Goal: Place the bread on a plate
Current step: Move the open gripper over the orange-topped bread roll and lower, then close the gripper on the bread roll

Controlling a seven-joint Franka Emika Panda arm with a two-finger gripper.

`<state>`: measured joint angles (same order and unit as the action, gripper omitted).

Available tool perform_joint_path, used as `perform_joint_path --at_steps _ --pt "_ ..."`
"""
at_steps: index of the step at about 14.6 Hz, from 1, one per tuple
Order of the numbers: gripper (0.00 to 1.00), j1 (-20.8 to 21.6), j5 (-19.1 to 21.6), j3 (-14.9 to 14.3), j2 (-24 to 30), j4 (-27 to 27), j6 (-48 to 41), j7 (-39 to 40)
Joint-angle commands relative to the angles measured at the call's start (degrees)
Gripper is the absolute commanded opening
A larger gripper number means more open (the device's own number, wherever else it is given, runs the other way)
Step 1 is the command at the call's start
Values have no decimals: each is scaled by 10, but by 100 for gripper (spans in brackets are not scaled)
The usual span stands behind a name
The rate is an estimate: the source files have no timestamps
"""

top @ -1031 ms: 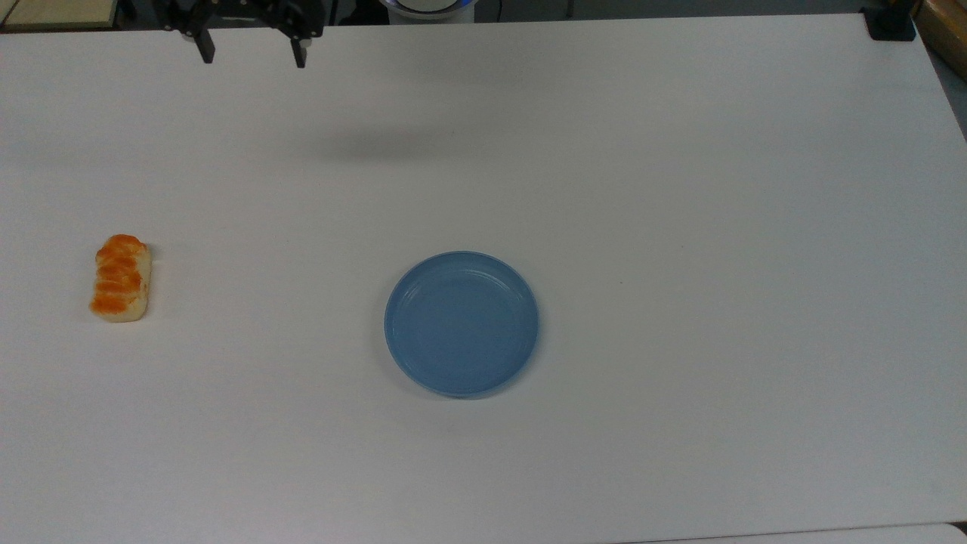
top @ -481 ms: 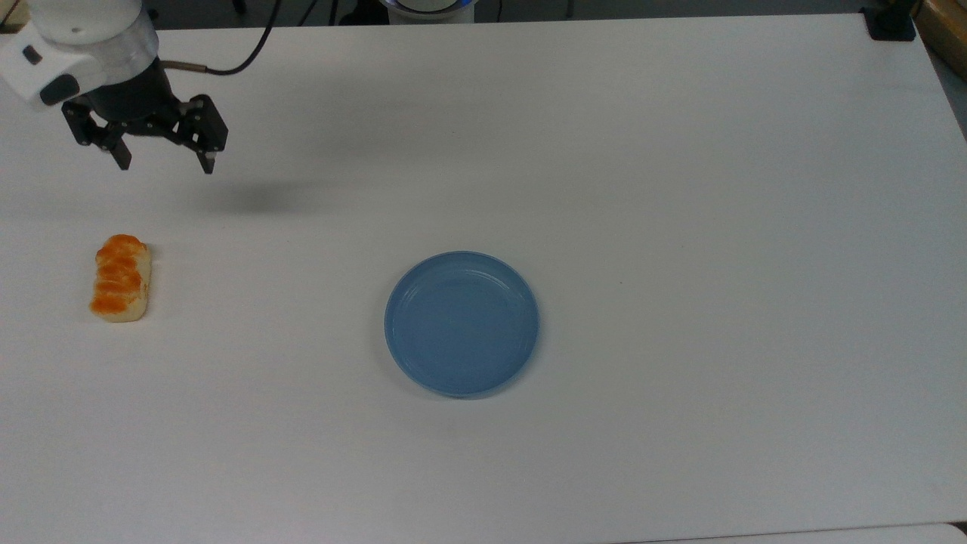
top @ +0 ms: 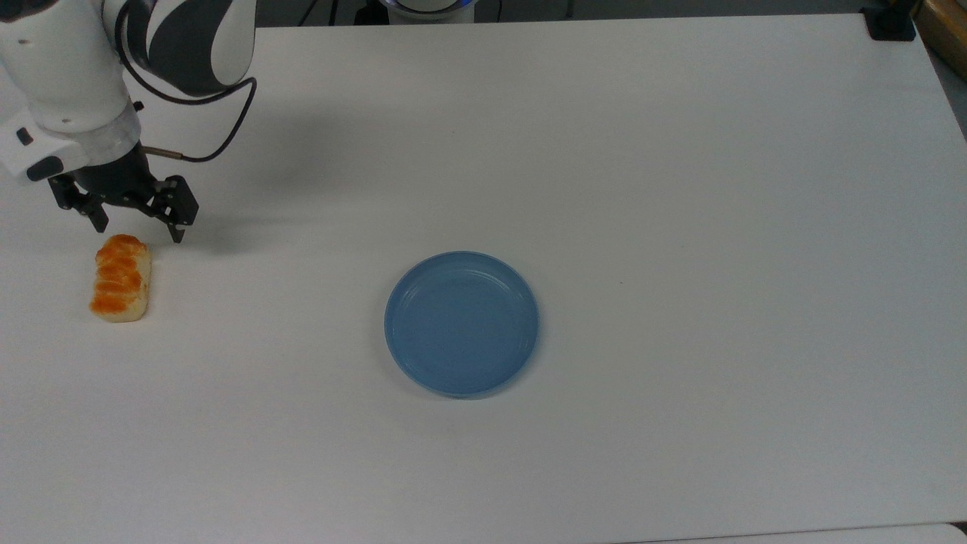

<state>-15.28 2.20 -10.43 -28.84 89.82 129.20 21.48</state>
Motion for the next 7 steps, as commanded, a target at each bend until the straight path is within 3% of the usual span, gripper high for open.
perform_joint_path --at_steps 1,7 --pt "100 -5 12 1 -54 -53 21 -37" --pt "100 -22 9 1 -79 -52 47 -34"
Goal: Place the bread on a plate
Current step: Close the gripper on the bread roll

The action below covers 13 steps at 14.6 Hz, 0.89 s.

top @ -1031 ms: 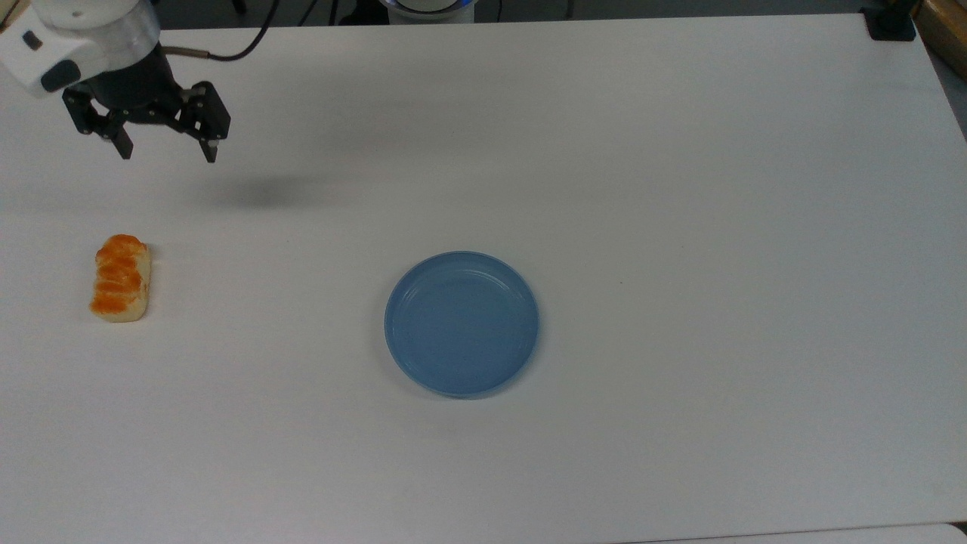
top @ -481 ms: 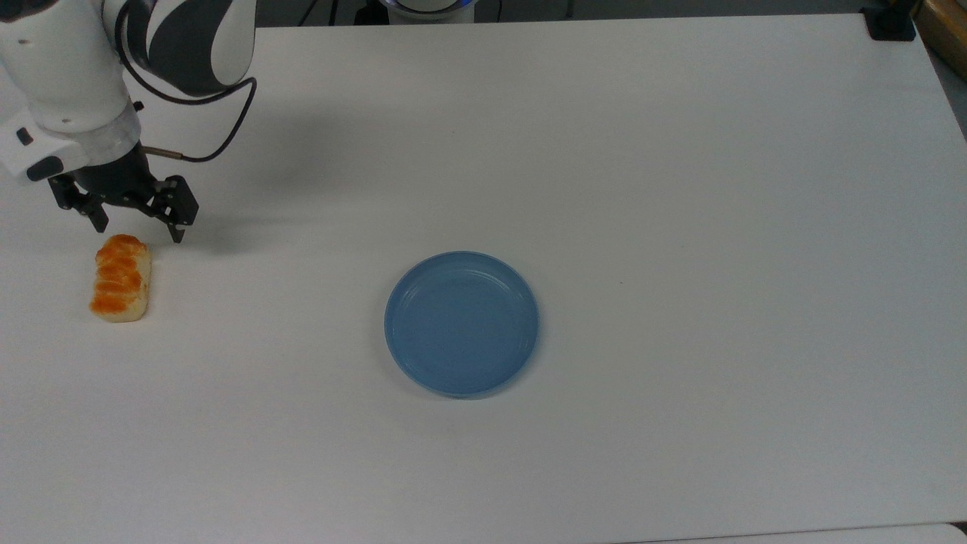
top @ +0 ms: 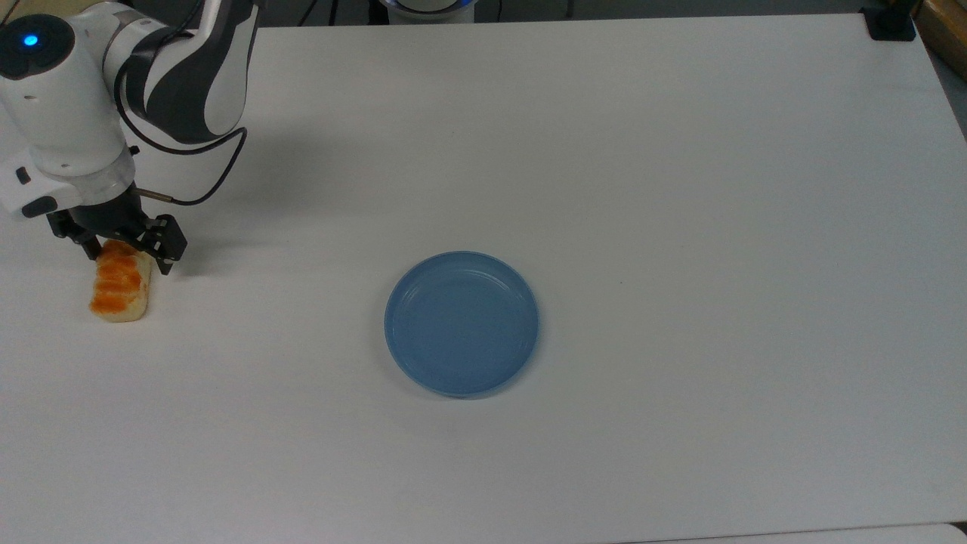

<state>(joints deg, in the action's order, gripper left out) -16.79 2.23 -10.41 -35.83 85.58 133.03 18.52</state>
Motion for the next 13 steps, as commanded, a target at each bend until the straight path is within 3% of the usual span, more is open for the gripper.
perform_joint_path --at_steps 1,4,8,9,11,13 --pt "100 -12 8 1 -11 -9 9 -2" --pt "97 -14 7 1 -15 -6 27 -7" --pt "45 -14 10 1 -15 -6 27 -17" --pt "39 -13 10 1 -14 -6 27 -27" --pt "35 -11 10 7 -7 -6 25 -38" --pt "35 -10 12 36 39 5 15 -40"
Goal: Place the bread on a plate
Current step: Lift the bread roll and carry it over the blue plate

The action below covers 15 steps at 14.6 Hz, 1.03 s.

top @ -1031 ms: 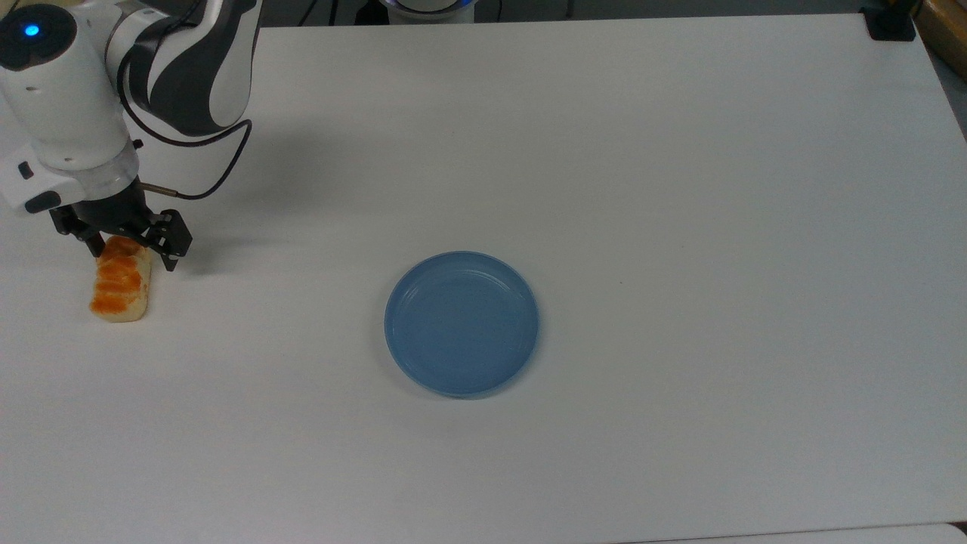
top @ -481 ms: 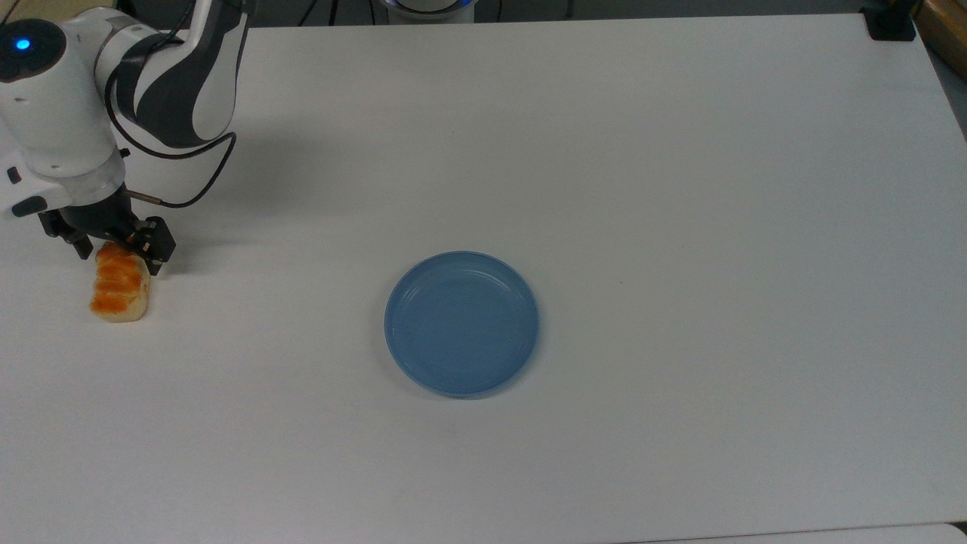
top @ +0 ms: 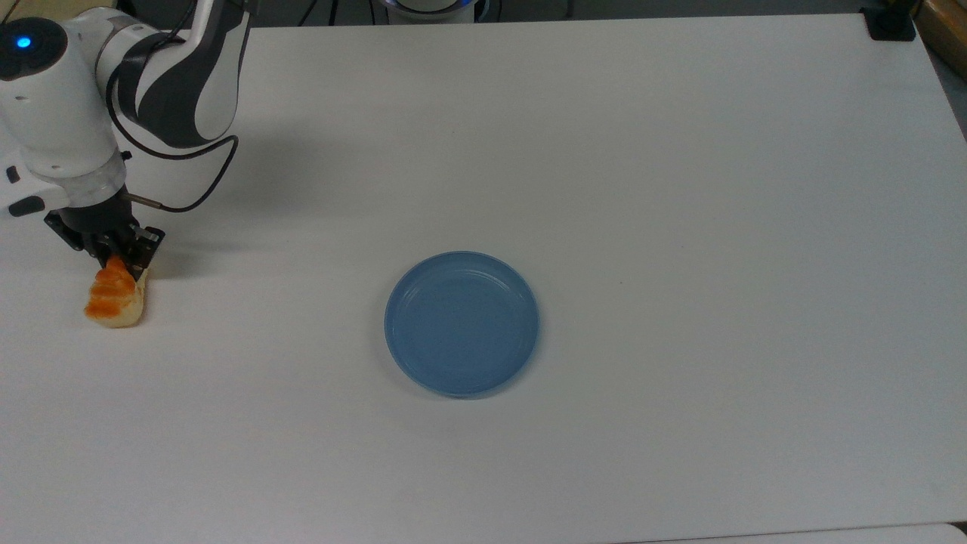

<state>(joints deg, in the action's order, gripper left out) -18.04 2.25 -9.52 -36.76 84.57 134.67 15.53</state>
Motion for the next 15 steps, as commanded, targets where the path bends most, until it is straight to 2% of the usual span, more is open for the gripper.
perform_joint_path --at_steps 1,4,7,9,11,14,15 --pt "35 6 12 34 66 22 -17 -25" --pt "35 20 7 79 121 20 -97 -90" --pt "35 77 4 90 162 17 -186 -175" --pt "35 127 -12 90 163 -6 -252 -245" --pt "35 152 -25 92 160 -13 -300 -300" --pt "35 197 -40 92 146 -19 -302 -355" --pt "35 213 -50 92 120 -43 -300 -383"
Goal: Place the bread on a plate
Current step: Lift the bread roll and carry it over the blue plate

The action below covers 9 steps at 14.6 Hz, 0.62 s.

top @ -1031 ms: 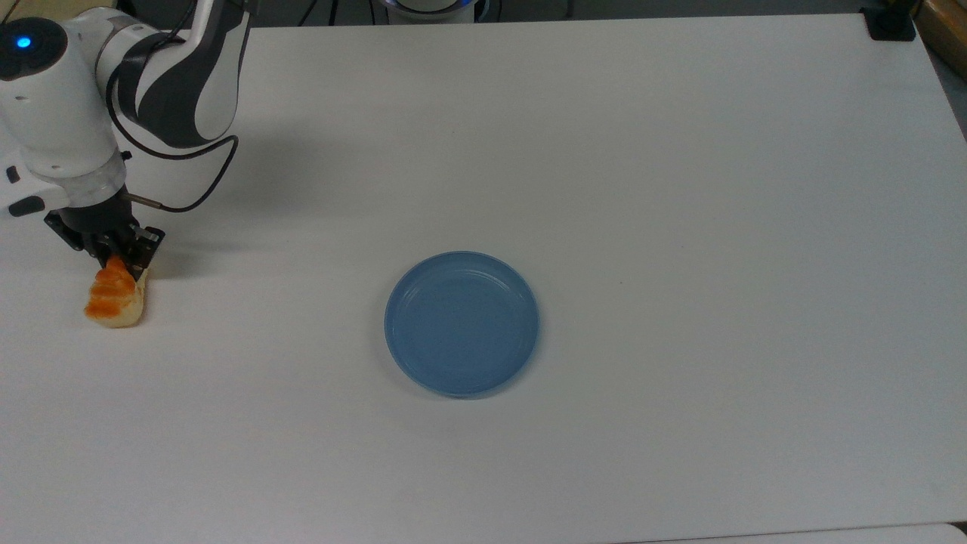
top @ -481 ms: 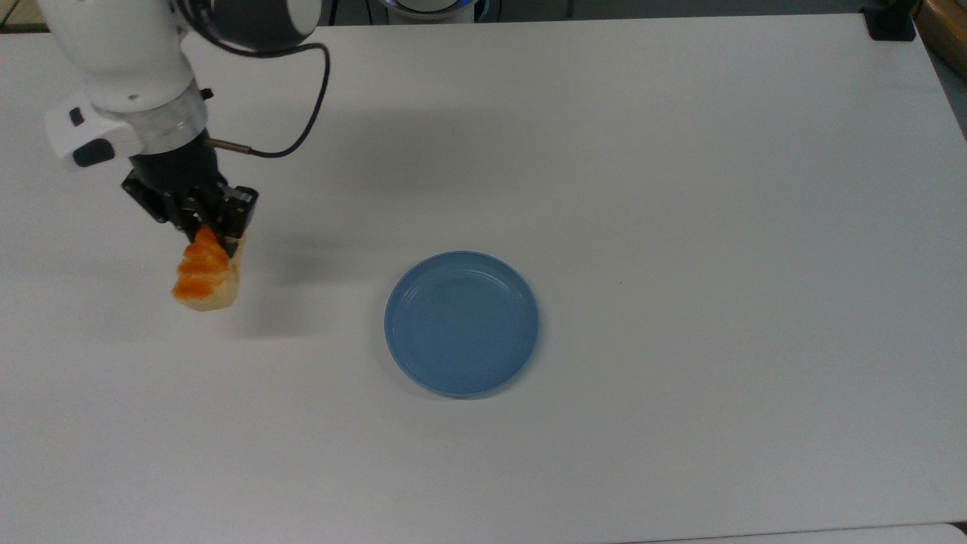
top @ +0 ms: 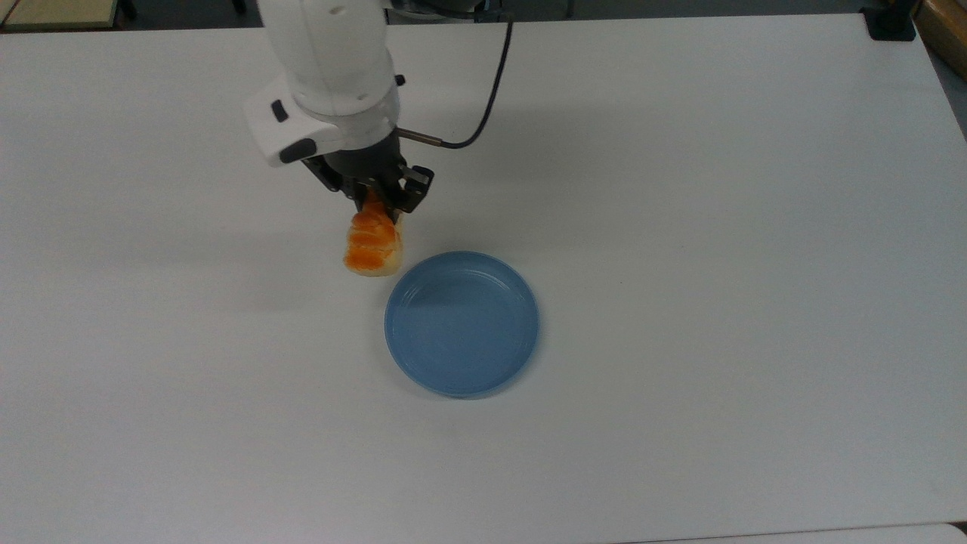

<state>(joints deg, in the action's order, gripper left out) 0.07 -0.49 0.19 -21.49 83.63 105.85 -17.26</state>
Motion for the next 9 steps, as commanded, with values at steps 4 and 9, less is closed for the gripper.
perform_joint_path --at_steps 4,9 --pt "35 56 -37 -5 -74 -64 29 -111" --pt "35 81 -91 5 -137 -65 107 -135"
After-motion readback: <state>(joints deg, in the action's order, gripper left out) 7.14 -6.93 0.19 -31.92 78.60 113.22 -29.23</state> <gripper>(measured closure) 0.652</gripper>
